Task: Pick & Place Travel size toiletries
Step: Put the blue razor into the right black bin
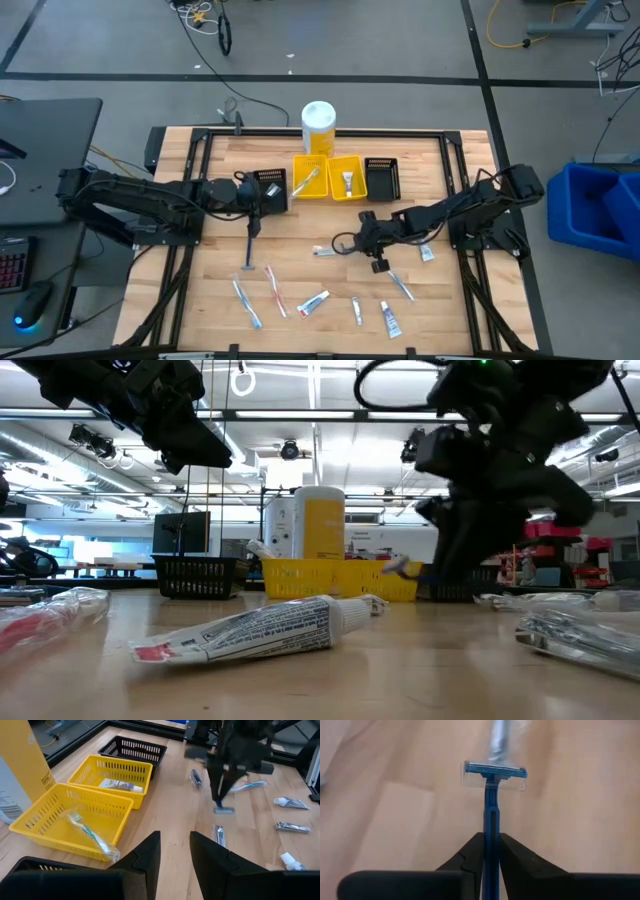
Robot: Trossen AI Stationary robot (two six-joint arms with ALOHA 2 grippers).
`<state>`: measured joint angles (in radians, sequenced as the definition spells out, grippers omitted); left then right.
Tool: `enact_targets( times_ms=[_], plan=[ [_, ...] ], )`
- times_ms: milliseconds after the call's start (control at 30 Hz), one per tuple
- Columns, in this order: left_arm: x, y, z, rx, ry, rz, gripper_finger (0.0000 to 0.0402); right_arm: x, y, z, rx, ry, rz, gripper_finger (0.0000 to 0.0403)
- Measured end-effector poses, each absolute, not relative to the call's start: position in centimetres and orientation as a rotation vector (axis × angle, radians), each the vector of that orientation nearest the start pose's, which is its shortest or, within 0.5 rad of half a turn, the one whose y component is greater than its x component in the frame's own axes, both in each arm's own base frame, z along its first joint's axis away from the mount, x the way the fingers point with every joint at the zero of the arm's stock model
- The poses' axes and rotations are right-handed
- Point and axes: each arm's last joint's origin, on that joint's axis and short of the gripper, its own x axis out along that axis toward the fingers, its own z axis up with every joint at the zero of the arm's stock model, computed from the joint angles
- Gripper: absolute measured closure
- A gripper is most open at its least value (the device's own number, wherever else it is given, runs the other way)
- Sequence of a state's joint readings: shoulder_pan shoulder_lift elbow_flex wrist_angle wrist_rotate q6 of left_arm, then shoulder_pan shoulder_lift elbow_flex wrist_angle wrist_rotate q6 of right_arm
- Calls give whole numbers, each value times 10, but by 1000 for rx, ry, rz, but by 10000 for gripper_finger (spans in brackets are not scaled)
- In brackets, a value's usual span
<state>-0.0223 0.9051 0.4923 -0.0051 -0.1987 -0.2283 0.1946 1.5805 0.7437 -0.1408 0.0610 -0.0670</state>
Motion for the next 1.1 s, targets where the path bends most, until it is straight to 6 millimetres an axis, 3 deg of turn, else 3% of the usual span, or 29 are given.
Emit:
enact_targets(
  times_ms=[300,400,500,600,733,900,1100],
  plan=[
    [193,1,229,-178,396,221,290,271,14,205,-29,956,-250,341],
    [193,1,228,-178,397,221,290,260,-5,214,22,952,-390,341],
    [193,1,228,-178,397,221,290,252,-31,217,115,925,-643,341],
    [193,1,229,-178,396,221,290,245,-56,214,267,860,-870,341],
    [193,1,228,-178,397,221,290,234,-81,200,457,787,-1013,341],
    [193,2,229,-174,394,238,290,232,-93,180,544,708,-989,341],
    [193,4,229,-152,387,298,290,234,-96,160,478,813,-981,341]
  ],
)
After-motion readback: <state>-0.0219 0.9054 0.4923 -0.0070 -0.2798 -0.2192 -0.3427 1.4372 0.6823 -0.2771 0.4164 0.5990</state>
